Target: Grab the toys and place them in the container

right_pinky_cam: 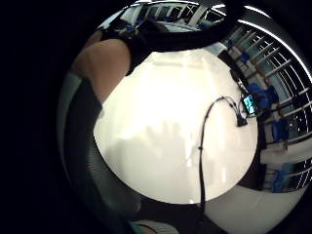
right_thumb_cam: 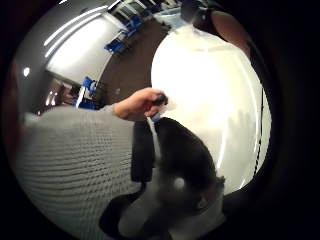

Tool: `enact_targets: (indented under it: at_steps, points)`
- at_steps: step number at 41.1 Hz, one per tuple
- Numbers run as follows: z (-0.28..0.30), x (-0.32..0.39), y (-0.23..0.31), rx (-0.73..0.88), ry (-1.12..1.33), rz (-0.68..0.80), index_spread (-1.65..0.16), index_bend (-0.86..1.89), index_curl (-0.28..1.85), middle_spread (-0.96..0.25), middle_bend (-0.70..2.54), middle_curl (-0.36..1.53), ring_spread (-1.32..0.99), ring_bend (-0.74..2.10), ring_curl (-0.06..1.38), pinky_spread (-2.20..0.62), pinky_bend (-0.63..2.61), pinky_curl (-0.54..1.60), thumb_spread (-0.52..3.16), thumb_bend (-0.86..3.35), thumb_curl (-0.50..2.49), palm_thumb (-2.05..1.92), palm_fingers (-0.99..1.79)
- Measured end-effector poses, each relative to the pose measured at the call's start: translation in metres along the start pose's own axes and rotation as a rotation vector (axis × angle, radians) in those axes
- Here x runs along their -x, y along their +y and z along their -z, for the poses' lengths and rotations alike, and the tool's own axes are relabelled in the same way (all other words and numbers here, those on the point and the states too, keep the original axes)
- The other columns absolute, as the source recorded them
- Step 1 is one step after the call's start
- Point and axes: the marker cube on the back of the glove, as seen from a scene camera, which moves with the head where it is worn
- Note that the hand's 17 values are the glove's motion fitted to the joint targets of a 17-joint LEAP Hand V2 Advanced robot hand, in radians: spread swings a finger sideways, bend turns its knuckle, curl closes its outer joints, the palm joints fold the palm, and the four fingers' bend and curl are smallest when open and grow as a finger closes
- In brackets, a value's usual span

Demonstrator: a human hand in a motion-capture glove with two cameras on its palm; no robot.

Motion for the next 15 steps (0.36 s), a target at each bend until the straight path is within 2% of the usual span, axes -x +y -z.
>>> enact_targets:
  at_steps: [6, 15]
  points:
    - [-0.02, 0.002, 0.019, 0.09, -0.04, -0.047, -0.43, 0.25, 0.52, -0.2, 0.18, 0.38, -0.16, 0.34, 0.35, 0.05, 0.74, 0.31, 1.34, -0.04, 0.16, -0.06, 0.07]
    - [-0.024, -0.005, 0.024, 0.088, -0.01, -0.075, -0.43, 0.25, 0.52, -0.2, 0.18, 0.37, -0.17, 0.33, 0.34, 0.05, 0.73, 0.31, 1.37, -0.04, 0.15, -0.06, 0.05]
